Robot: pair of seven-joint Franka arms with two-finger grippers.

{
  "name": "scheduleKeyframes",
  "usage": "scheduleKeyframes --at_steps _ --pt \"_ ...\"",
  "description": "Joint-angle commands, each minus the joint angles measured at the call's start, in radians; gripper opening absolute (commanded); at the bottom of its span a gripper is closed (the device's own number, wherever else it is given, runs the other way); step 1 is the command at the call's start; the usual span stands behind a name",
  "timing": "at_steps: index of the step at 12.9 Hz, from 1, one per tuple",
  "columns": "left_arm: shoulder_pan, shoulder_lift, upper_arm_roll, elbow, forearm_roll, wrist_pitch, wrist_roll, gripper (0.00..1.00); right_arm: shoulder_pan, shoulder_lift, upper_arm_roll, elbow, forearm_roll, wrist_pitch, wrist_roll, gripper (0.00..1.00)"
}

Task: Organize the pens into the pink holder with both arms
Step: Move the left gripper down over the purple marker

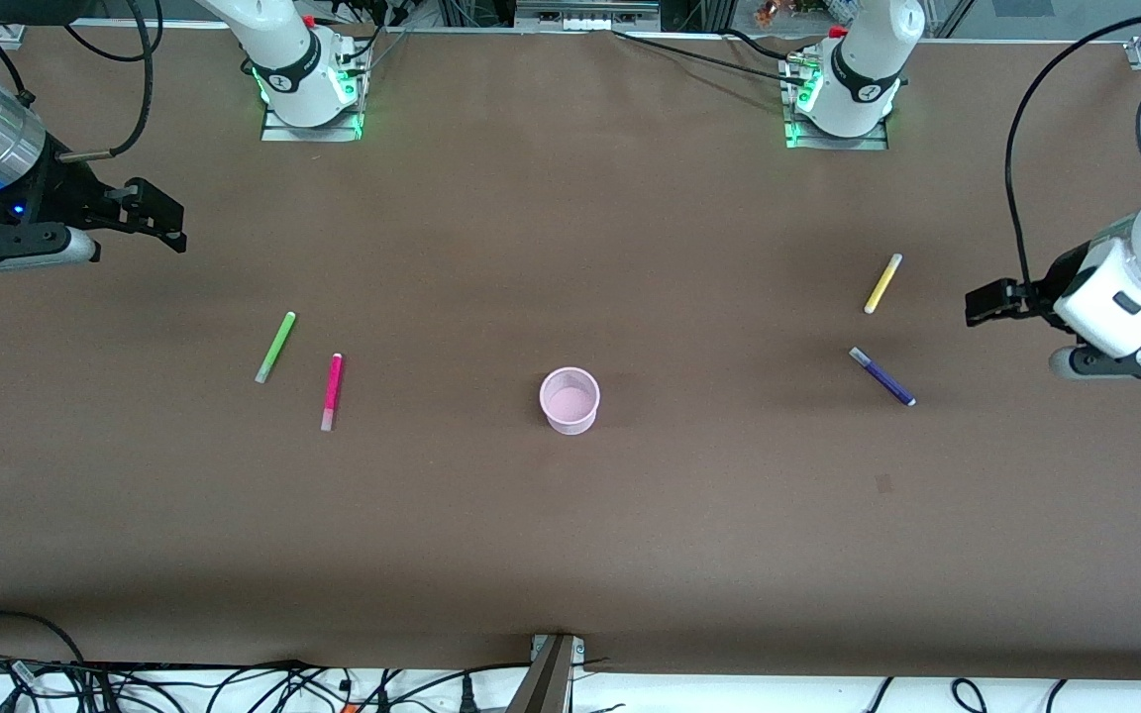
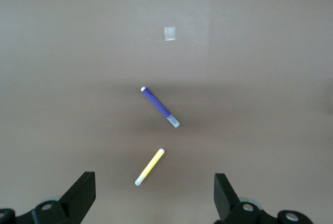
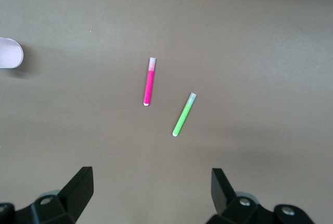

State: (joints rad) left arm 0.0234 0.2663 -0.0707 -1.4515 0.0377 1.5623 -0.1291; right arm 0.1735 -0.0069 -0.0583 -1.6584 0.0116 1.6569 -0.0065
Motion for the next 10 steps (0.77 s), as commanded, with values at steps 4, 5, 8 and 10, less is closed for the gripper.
scheduleKeyframes --at_steps 4,5,8,10 --pt "0.021 0.022 -0.001 -0.241 -0.001 0.266 -0.213 1.00 0.000 -0.005 0.000 0.008 0.027 0.017 -0.006 1.00" --pt "0.021 0.027 0.000 -0.303 -0.001 0.335 -0.248 1.00 0.000 -0.007 0.000 0.006 0.028 0.015 -0.007 1.00" --pt "0.039 0.080 0.000 -0.411 0.001 0.475 -0.381 1.00 0.000 -0.005 0.000 0.005 0.028 0.021 -0.006 1.00" --pt "0.039 0.135 0.000 -0.417 0.001 0.530 -0.473 1.00 0.000 -0.007 0.003 0.005 0.028 0.021 -0.006 1.00"
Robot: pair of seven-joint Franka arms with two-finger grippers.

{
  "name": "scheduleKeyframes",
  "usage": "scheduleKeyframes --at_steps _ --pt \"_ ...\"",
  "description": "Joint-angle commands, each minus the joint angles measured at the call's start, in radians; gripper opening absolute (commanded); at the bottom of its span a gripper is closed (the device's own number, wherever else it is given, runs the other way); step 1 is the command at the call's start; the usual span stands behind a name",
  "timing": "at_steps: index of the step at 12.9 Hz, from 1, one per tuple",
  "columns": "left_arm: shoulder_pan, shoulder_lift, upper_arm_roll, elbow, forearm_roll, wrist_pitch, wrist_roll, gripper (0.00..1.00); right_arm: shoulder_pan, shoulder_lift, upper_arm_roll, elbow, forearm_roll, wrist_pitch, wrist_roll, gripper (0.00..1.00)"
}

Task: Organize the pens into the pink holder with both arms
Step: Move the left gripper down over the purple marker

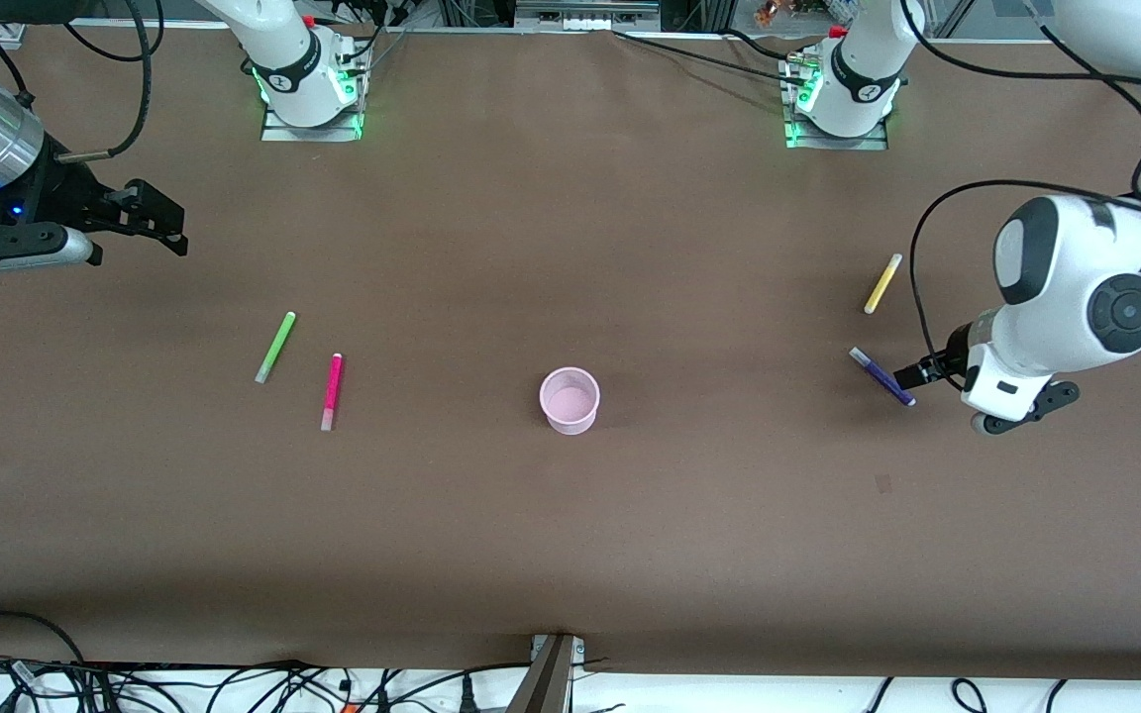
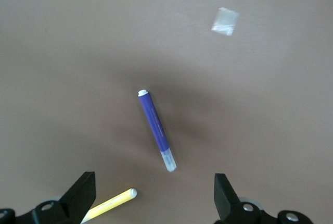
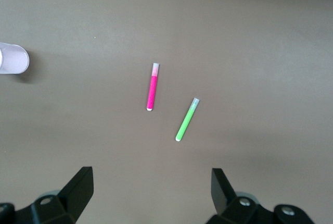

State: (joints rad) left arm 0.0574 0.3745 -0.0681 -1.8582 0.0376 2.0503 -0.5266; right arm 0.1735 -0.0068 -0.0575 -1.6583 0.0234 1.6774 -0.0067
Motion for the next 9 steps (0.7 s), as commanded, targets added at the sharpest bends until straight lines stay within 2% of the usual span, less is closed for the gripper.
scheduleKeyframes --at_steps 1,9 --pt "0.005 0.055 -0.002 -0.010 0.001 0.079 -0.105 1.00 0.000 -0.005 0.002 0.005 0.016 0.002 -0.006 1.00" --pt "0.038 0.208 -0.002 -0.021 0.002 0.292 -0.125 1.00 0.000 -0.010 0.004 0.008 0.015 -0.002 -0.007 1.00"
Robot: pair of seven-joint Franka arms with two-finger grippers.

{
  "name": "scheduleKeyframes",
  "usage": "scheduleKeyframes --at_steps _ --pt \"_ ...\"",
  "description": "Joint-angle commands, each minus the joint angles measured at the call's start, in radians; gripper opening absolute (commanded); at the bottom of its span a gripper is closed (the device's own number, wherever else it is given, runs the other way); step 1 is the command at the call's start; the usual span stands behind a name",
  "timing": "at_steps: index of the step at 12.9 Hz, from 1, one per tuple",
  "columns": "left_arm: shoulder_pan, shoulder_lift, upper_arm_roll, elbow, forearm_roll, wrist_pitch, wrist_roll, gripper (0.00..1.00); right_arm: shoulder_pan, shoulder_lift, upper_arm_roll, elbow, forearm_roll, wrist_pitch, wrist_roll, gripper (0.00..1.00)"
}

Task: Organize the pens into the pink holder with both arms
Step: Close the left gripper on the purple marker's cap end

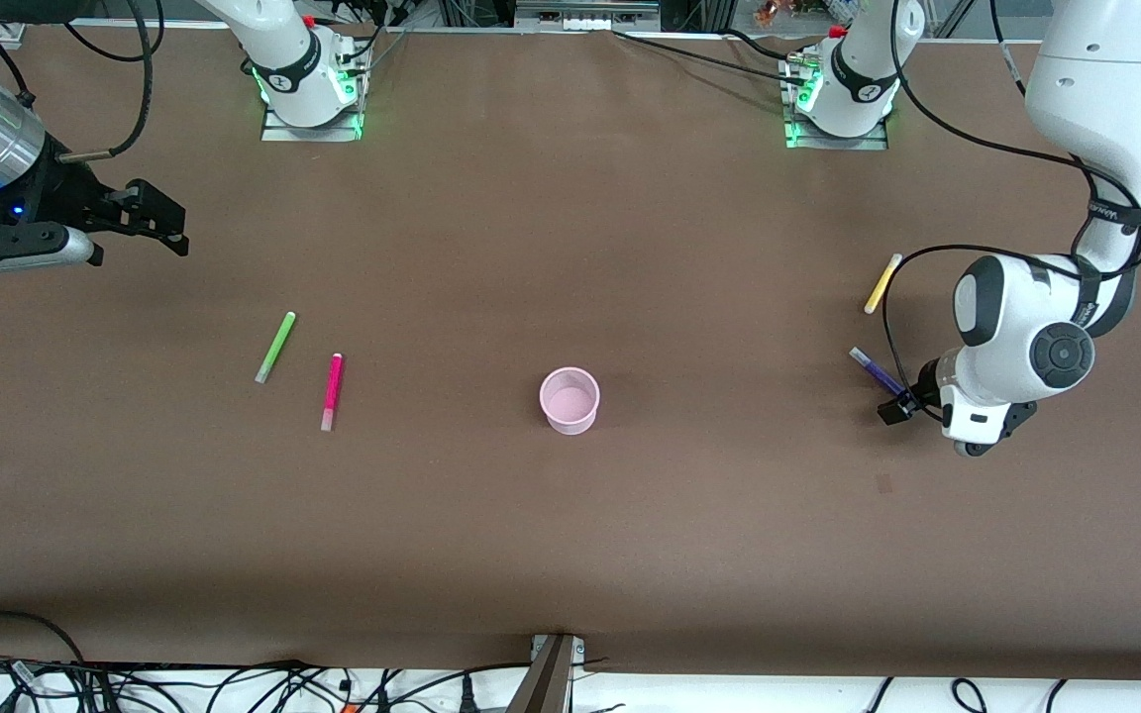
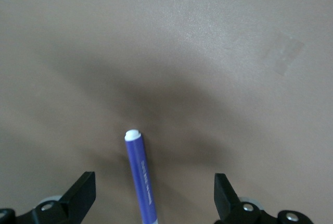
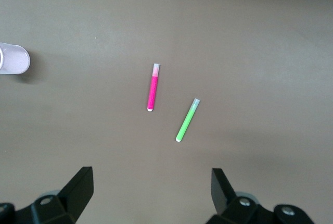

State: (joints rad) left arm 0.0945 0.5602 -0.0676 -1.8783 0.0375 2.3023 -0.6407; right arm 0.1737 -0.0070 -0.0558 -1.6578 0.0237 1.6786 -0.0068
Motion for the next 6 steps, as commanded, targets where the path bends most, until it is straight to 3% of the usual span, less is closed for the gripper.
scheduleKeyframes --at_steps 1,4,6 --pt "0.001 0.032 -0.001 -0.001 0.004 0.051 -0.011 1.00 0.000 -0.008 0.001 0.007 0.015 -0.004 -0.006 1.00" --pt "0.002 0.041 -0.001 -0.013 0.015 0.083 -0.010 1.00 0.000 -0.010 0.005 0.006 0.015 -0.011 -0.007 1.00" --pt "0.002 0.043 -0.001 -0.016 0.015 0.095 -0.010 0.78 0.000 -0.010 0.013 0.006 0.015 -0.010 -0.006 1.00"
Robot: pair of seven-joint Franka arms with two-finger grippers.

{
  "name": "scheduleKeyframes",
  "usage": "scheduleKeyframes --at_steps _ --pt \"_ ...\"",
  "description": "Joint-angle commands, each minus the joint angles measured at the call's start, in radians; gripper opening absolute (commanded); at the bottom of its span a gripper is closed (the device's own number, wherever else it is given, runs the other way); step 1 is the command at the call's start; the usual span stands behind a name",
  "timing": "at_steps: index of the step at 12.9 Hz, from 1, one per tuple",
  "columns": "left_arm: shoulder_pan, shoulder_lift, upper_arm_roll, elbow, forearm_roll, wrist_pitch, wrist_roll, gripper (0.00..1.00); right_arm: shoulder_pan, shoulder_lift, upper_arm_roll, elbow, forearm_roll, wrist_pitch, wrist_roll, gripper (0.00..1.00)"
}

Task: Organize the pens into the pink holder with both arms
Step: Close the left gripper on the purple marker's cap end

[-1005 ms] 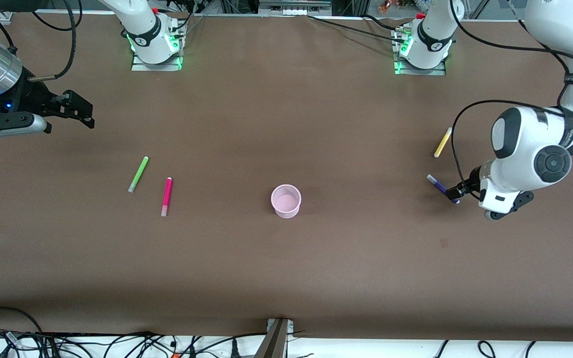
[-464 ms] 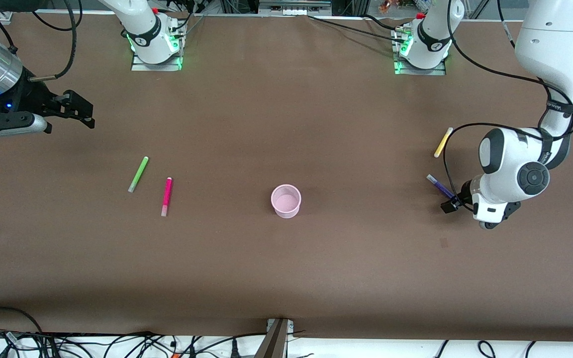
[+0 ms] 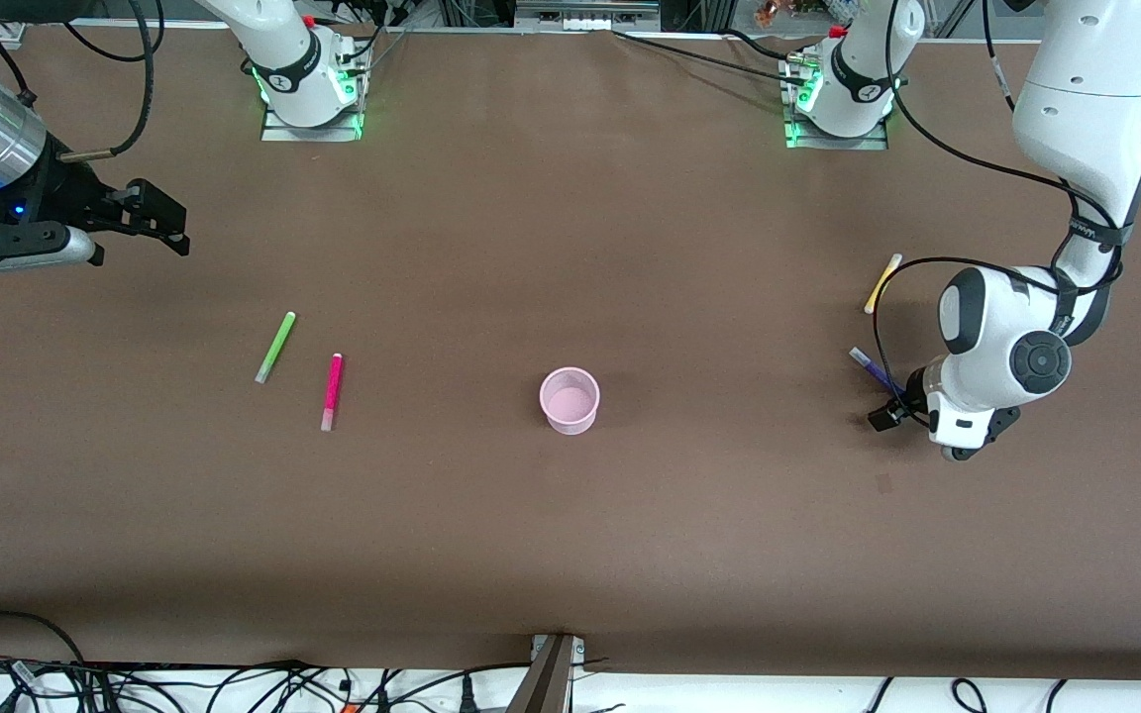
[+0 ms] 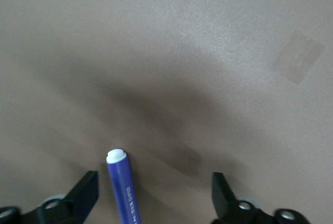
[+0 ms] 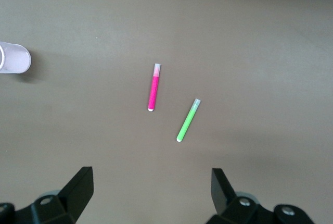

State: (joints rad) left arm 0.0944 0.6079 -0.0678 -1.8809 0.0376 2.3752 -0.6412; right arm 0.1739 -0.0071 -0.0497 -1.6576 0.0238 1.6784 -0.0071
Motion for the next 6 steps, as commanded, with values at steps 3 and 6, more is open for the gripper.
scheduleKeyframes --at_steps 3,6 --pt "0.002 -0.005 0.000 -0.023 0.016 0.022 -0.009 0.51 -0.001 -0.010 0.007 0.004 0.015 -0.012 -0.005 1.00" --pt "0.002 -0.007 0.000 -0.024 0.016 0.022 -0.009 0.51 -0.001 -0.008 0.005 0.005 0.015 -0.002 -0.005 1.00"
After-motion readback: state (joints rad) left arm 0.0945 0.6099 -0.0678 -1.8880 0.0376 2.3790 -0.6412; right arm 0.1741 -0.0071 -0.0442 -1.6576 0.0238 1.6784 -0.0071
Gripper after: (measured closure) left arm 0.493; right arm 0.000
